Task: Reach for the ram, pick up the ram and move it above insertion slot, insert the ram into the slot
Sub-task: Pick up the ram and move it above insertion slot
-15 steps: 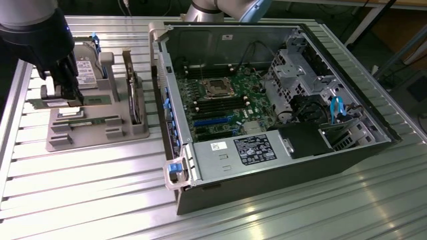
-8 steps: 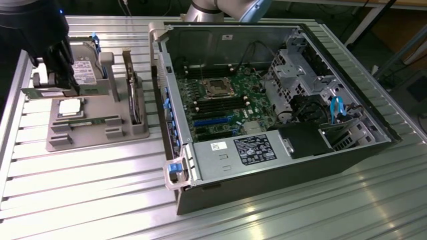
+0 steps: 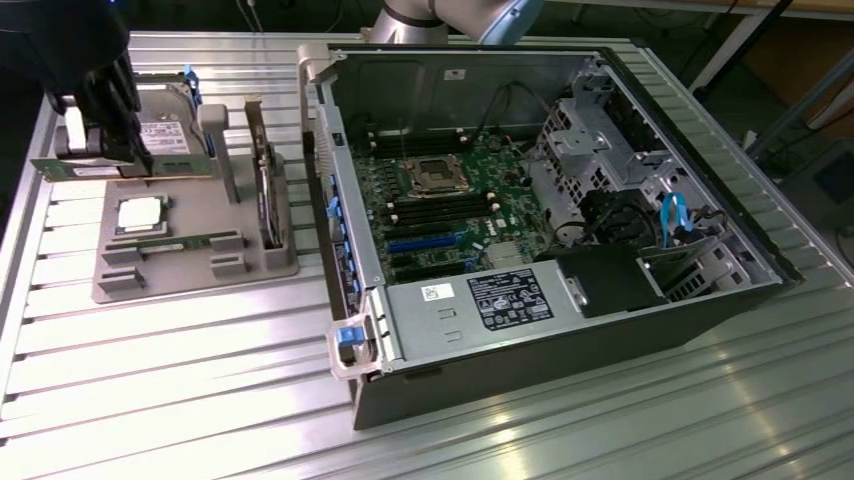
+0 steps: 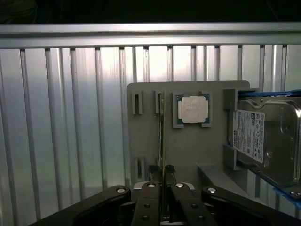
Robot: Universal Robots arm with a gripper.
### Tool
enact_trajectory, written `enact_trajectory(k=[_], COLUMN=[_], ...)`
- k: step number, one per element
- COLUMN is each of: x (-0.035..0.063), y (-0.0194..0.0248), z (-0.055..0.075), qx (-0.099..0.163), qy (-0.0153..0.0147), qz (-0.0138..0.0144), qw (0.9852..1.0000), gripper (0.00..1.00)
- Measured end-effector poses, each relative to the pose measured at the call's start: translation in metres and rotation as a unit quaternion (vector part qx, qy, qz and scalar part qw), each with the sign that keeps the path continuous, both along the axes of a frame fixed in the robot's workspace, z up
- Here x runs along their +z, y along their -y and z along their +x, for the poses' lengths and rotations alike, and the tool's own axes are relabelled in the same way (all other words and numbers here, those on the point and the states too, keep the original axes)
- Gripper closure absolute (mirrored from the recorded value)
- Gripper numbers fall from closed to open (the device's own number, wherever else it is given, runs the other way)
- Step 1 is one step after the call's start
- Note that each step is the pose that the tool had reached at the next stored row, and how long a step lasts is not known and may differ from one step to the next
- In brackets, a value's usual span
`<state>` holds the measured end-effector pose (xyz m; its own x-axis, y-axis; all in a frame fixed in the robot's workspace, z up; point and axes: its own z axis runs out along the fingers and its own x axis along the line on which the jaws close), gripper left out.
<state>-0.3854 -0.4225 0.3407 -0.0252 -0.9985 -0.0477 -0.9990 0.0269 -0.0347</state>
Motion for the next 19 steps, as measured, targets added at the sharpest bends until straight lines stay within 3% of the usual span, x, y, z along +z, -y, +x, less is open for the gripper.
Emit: enact_trajectory(k=[5,6,8,12,17,19], x=[0.0022,0.0055,0.0223,0.0376,0.0380,0.0379], y=[0.0000,0.0000,0.0000,0.0000,0.0000,0.0000], z=[0.000,0.000,0.000,0.000,0.001,0.008], qx=[0.000,0.000,0.000,0.000,0.000,0.000], qy=[-0.0002,-0.0001,-0.0003,-0.0003,-0.0004,-0.0007], qz=[0.0001,0.0002,0.0002,0.0003,0.0002,0.0002], qw=[1.0000,1.0000,1.0000,1.0000,1.0000,1.0000], gripper=[0.86,0.86,0.86,0.86,0.86,0.86])
